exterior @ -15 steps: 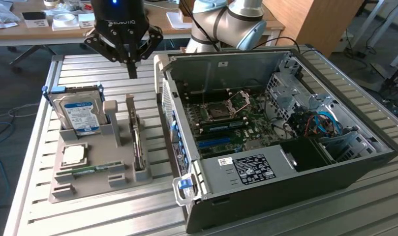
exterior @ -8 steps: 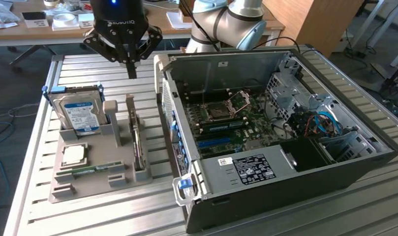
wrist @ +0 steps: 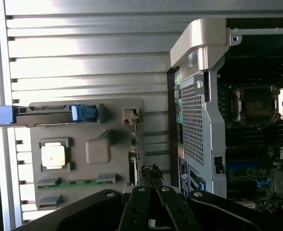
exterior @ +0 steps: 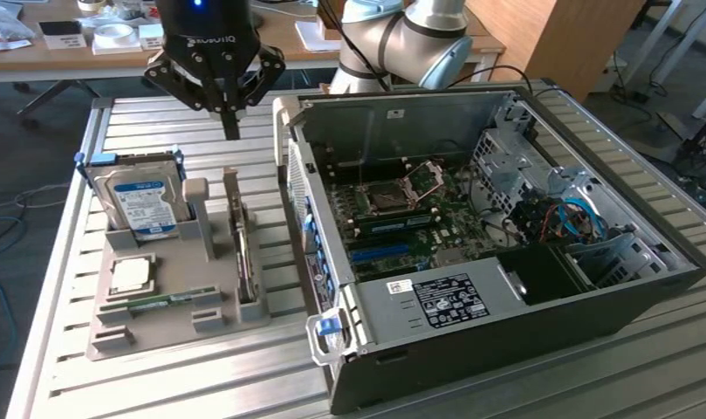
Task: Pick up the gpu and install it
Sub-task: 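Reach for the gpu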
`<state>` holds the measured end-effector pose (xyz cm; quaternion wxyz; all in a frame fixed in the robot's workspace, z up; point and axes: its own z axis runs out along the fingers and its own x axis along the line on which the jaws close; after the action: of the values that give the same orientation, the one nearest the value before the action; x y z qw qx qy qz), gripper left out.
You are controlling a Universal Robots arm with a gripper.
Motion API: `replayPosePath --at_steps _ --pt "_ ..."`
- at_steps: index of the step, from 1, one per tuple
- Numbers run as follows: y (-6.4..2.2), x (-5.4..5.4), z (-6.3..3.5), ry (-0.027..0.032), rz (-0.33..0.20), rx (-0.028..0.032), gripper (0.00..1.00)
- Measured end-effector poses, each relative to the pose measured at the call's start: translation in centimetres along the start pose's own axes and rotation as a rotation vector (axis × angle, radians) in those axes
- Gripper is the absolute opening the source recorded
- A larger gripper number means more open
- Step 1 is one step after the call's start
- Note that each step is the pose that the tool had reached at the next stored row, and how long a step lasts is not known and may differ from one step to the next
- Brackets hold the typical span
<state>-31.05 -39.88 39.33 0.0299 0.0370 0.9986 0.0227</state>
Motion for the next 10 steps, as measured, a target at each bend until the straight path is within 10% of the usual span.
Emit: replayPosePath --at_steps 10 --pt "-0.04 0.55 -0.03 0.0000 0.000 -0.0001 0.11"
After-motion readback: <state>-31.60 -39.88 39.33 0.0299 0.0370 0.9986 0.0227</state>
